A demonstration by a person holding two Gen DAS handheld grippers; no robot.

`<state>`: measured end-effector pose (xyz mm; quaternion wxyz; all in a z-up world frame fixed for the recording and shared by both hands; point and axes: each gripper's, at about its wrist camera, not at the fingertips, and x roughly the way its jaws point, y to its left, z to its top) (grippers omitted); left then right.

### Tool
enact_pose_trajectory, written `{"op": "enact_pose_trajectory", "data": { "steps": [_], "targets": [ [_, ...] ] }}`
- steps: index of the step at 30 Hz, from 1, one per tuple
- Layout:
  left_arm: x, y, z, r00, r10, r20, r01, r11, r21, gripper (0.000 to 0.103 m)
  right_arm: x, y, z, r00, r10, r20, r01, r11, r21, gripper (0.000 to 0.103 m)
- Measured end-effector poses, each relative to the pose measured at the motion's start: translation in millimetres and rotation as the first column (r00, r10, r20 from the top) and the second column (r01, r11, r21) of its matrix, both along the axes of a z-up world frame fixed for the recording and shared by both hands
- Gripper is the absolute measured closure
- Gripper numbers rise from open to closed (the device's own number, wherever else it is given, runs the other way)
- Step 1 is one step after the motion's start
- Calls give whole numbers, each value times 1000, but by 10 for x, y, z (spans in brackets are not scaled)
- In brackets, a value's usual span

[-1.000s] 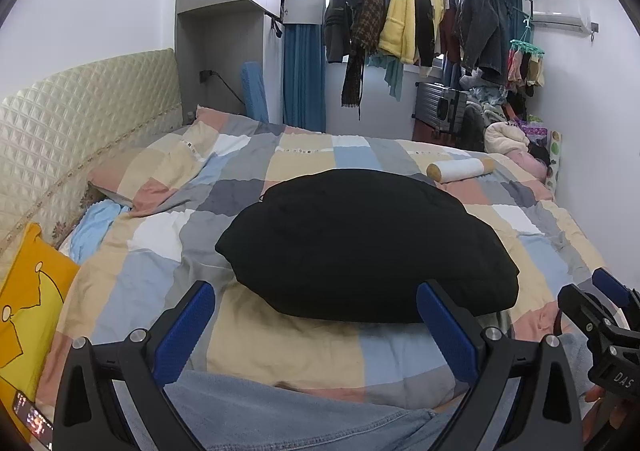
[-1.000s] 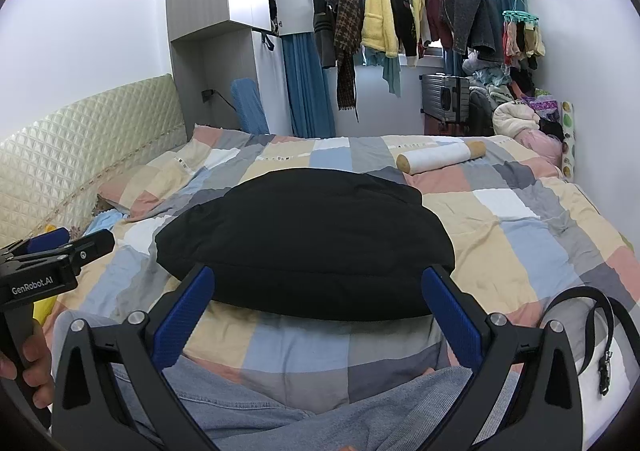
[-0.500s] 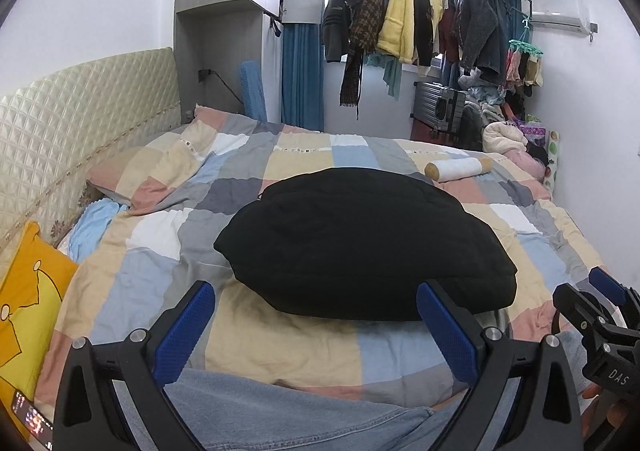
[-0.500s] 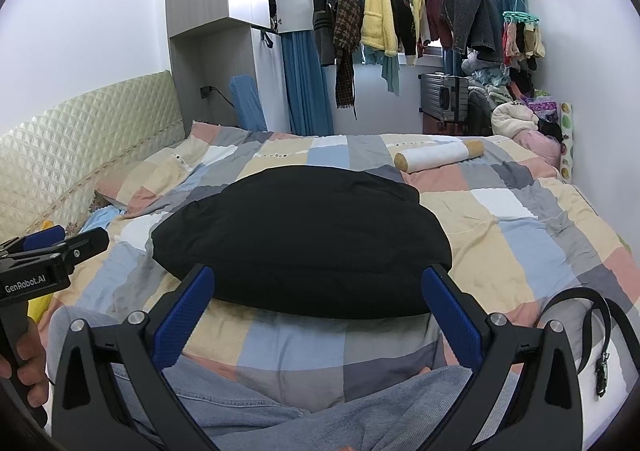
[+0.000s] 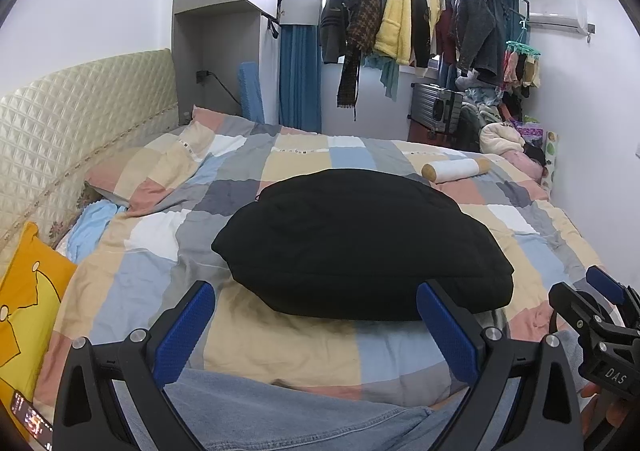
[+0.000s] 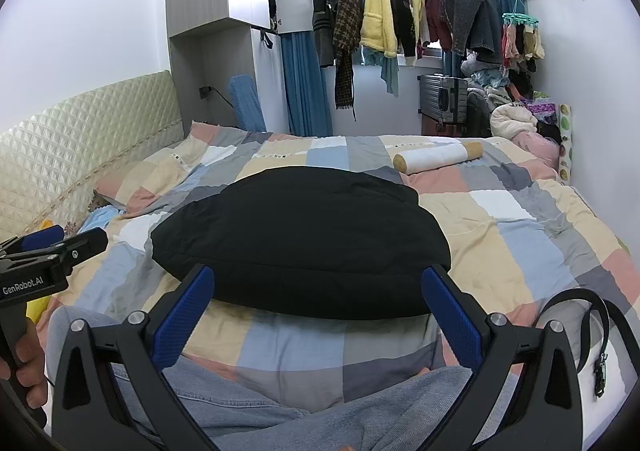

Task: Fold large clothes

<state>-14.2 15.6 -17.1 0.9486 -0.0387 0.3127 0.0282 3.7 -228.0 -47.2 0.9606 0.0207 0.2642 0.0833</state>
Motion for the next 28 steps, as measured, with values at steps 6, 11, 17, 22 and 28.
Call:
{"op": "enact_pose_trajectory", "data": {
  "steps": [6, 11, 17, 22, 28],
  "targets": [
    [-20, -38, 12, 1000, -4, 3, 4, 1000, -2, 1, -1, 1, -2, 1000, 0, 0, 0, 1000, -1, 0],
    [-23, -55, 22, 1000, -1, 8, 1, 1000, -7, 1, -3, -13, -18, 1000, -11, -1, 11, 1000, -5, 0],
    [-38, -40, 38, 1000, 10, 10, -10, 1000, -11, 1, -31, 6, -23, 1000, -12, -1, 12, 1000, -4, 0],
    [-27, -26, 21, 1000, 9, 4, -9, 1000, -9, 1, -33, 22, -19, 1000, -15, -5, 15, 1000, -4, 0],
    [-8, -2, 7, 1000, 14, 1, -14, 1000, -9, 1, -28, 32, -26, 1000, -14, -9, 14, 1000, -7, 0]
  ]
}}
